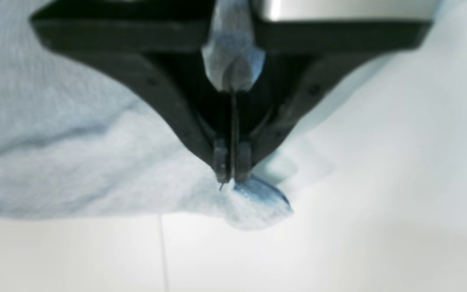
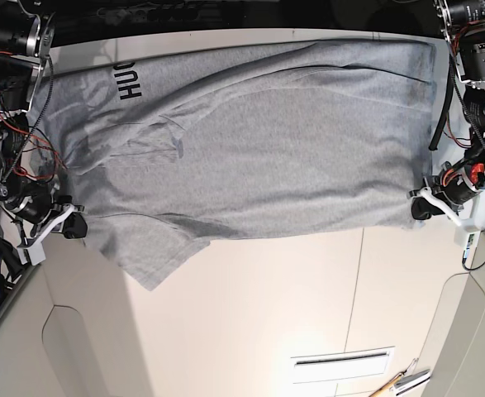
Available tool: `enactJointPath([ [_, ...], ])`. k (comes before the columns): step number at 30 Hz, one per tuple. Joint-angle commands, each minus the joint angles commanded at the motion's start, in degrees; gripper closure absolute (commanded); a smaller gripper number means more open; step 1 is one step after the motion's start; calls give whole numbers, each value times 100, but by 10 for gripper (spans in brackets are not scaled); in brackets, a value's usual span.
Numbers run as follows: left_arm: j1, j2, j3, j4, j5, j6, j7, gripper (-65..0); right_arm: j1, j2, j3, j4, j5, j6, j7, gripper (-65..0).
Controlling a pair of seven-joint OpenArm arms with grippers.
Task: Fold the T-shirt properly
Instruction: 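Grasp the hem edge with both grippers, then fold the grasped hem over toward the first fold with both grippers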
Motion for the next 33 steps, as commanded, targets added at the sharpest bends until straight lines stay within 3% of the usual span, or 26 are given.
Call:
enactJointPath([
  [7, 560, -289, -11, 1058, -160, 9, 170, 0, -614, 17, 177, 907, 105, 2, -114, 0],
  [14, 1038, -439, -74, 1692, -160, 35, 238, 0, -1375, 20, 861, 1757, 247, 2, -175, 0],
  [33, 2365, -435, -166, 1899, -160, -17, 343, 0, -2485, 2, 1025, 1838, 372, 20, -177, 0],
])
